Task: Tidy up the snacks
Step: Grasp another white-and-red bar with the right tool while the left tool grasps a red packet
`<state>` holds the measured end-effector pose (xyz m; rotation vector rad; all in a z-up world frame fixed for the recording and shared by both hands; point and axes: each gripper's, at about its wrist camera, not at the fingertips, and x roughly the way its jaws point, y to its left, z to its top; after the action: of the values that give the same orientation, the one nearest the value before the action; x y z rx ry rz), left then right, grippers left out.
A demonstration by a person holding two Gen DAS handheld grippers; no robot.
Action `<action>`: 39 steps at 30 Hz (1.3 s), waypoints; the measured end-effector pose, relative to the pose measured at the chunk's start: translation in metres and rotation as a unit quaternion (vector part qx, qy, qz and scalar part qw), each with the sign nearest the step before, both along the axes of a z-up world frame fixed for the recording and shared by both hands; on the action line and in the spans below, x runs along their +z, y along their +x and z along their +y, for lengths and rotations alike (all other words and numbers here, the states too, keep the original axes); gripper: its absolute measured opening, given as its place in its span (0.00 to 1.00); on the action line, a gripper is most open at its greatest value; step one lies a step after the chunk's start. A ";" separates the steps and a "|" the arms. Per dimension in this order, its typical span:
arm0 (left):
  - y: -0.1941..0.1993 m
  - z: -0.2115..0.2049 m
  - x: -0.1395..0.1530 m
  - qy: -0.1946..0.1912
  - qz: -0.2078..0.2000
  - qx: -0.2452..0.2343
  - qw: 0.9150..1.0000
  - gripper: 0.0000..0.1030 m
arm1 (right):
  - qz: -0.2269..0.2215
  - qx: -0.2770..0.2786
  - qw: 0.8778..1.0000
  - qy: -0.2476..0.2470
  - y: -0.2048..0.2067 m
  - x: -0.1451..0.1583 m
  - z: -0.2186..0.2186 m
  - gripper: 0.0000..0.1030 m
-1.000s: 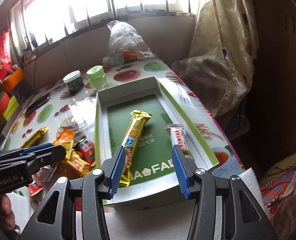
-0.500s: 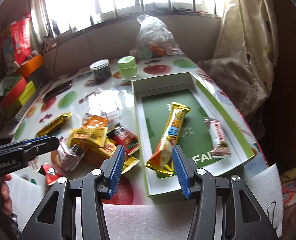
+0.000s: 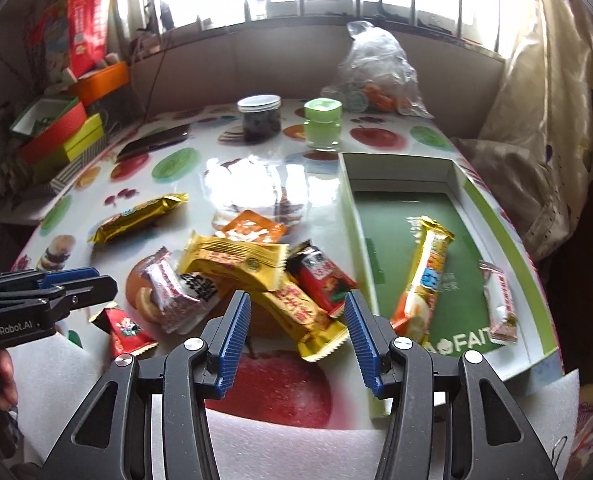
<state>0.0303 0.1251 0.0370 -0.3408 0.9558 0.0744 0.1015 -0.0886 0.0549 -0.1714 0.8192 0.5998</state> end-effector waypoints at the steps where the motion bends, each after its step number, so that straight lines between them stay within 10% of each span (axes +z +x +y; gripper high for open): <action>1: -0.002 0.002 -0.001 -0.003 0.002 0.000 1.000 0.38 | 0.003 0.009 1.000 0.003 -0.001 0.000 0.004 0.47; 21: -0.019 0.024 -0.013 -0.032 0.015 0.022 0.999 0.38 | 0.018 0.131 0.991 -0.024 -0.015 -0.021 0.082 0.47; 28: -0.020 0.023 -0.012 -0.038 0.013 0.020 0.999 0.38 | 0.016 0.127 0.992 -0.015 -0.015 -0.023 0.081 0.22; 39: -0.023 0.011 -0.009 -0.061 0.021 0.009 0.998 0.38 | 0.011 0.110 0.994 0.016 -0.020 -0.014 0.065 0.18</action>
<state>0.0075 0.1361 0.0281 -0.4622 1.0012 0.0391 0.0820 -0.0238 0.0407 -0.2281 0.8179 0.8240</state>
